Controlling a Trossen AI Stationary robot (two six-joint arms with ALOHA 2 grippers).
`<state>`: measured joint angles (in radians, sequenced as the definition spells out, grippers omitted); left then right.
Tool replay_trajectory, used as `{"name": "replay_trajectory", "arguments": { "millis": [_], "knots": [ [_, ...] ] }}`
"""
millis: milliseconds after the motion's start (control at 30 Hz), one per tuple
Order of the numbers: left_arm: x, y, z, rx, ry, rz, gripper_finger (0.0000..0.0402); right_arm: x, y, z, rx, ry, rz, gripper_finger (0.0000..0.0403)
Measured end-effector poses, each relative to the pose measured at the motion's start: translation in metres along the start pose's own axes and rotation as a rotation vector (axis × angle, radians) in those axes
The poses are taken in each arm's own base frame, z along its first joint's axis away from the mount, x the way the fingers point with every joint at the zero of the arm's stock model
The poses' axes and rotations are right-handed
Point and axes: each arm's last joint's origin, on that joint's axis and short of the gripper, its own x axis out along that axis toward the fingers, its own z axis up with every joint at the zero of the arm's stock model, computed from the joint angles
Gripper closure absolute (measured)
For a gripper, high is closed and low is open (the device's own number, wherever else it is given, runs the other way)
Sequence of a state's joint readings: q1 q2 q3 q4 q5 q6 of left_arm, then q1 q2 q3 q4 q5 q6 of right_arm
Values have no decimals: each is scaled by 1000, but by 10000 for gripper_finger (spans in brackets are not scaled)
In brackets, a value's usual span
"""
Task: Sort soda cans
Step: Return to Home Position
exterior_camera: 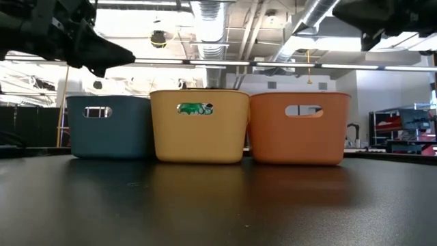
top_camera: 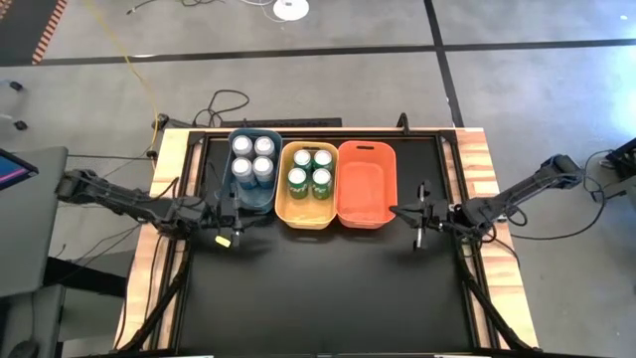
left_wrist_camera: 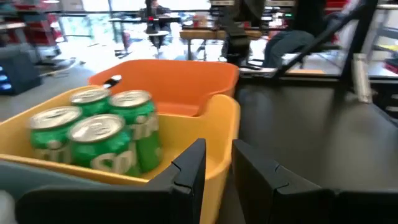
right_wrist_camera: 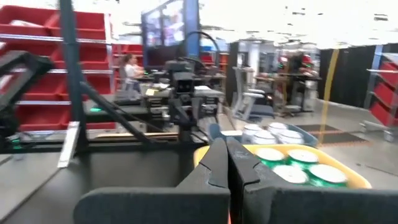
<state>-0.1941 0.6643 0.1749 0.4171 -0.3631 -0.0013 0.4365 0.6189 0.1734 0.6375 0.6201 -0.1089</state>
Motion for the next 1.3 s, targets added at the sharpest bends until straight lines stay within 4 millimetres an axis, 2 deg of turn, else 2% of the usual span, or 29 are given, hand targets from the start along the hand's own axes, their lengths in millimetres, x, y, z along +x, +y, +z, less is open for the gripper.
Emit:
{"name": "replay_trajectory", "arguments": {
  "millis": [267,500,667,1000,1300],
  "knots": [
    [0,11,-2,-20,27,25,329,3,-8,0,4,-2,-21,399],
    [-17,16,2,-49,15,34,329,-6,-11,11,18,-70,31,399],
    [-29,18,-1,-70,30,21,329,-13,-13,11,17,-53,60,399],
    [-33,18,-31,-70,-57,-16,329,-15,-12,8,14,-18,80,399],
    [-32,18,-36,-46,-16,-15,329,-5,-15,-2,37,47,64,399]
  ]
}}
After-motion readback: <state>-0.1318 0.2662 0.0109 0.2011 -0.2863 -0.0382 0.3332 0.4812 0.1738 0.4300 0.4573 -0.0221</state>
